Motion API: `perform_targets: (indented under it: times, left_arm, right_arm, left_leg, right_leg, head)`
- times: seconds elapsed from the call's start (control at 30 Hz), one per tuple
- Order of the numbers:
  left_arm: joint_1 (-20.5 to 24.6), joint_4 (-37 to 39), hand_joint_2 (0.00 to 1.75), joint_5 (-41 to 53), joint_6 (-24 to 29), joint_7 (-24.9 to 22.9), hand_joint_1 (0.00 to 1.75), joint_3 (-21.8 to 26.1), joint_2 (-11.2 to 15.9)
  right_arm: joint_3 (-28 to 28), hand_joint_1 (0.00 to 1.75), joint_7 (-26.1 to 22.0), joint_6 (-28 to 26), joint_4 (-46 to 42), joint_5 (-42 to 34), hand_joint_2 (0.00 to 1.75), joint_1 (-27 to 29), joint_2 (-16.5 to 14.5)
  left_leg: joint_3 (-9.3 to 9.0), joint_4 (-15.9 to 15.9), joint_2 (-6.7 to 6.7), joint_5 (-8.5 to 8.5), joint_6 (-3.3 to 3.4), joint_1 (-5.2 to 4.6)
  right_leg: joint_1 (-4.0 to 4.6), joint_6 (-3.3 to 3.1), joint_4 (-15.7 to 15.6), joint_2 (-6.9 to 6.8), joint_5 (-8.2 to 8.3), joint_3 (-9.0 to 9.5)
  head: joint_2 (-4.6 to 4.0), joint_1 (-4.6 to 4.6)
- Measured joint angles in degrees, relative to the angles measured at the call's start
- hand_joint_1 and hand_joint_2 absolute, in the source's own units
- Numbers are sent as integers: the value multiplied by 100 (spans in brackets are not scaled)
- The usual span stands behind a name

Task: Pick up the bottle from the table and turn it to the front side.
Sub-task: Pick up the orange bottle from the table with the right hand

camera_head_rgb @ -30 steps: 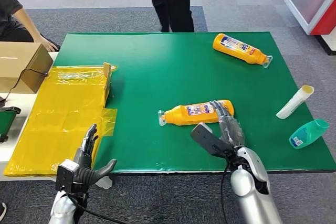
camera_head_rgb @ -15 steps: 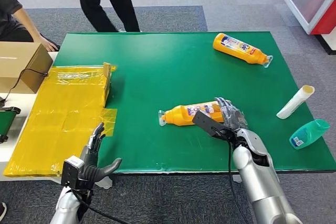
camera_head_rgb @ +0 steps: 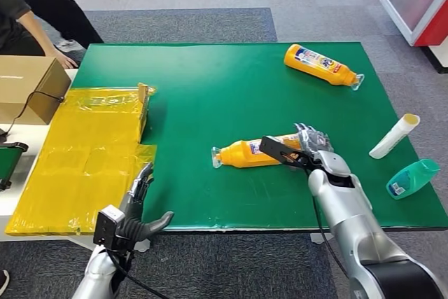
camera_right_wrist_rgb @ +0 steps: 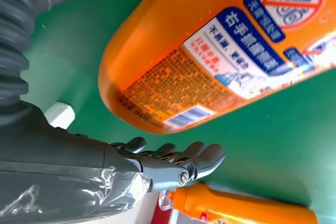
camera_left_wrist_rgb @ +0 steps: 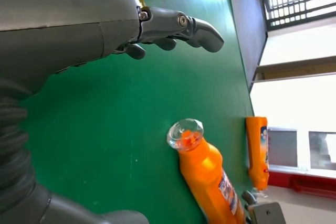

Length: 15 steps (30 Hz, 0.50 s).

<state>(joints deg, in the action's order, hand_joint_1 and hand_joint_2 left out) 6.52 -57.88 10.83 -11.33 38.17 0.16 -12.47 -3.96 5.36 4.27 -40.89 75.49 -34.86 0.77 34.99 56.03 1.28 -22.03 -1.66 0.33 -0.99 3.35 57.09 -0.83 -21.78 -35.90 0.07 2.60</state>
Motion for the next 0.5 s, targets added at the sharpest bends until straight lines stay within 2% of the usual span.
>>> perform_targets:
  times: [0.1, 0.13, 0.23, 0.27, 0.4, 0.5]
  left_arm:
    - [30, 43, 175, -19, 3, -1, 0, -69, 14]
    - [40, 58, 175, -33, 3, -1, 0, -91, 19]
    - [67, 109, 175, -89, 9, -1, 0, -141, 34]
    - [76, 126, 175, -102, 14, -1, 0, -155, 39]
    - [100, 182, 175, -163, 76, 0, 0, -220, 67]
    - [96, 203, 175, -286, 80, -1, 0, -244, 95]
  right_arm:
    - [-64, 0, 14, 147, 349, 107, 175, -165, -11]
    - [-86, 34, 11, 214, 460, 138, 175, -217, -13]
    - [-161, 165, -14, 385, 786, 222, 175, -389, -14]
    - [-181, 175, -37, 412, 890, 239, 175, -447, -14]
    - [-228, 175, -229, 326, 1184, 216, 175, -612, -15]
    - [-231, 175, -531, 39, 1229, 34, 175, -606, -22]
  left_leg:
    - [1, 0, 0, 0, 0, 0]
    - [1, 0, 0, 0, 0, 0]
    - [0, 0, -1, 0, 0, 0]
    - [0, 0, 0, 0, 0, 0]
    - [-3, 0, 0, 0, 0, 0]
    - [-3, 0, 0, 0, 0, 0]
  right_leg:
    - [0, 0, 0, 0, 0, 0]
    - [0, 0, 0, 0, 0, -1]
    - [0, 0, 0, 0, -1, 0]
    - [0, 0, 0, 0, -1, 0]
    - [0, 0, 0, 0, 0, 2]
    - [1, -1, 0, 0, 1, 4]
  head:
    - [0, 1]
    - [0, 1]
    - [0, 0]
    - [0, -1]
    - [0, 0]
    - [0, 0]
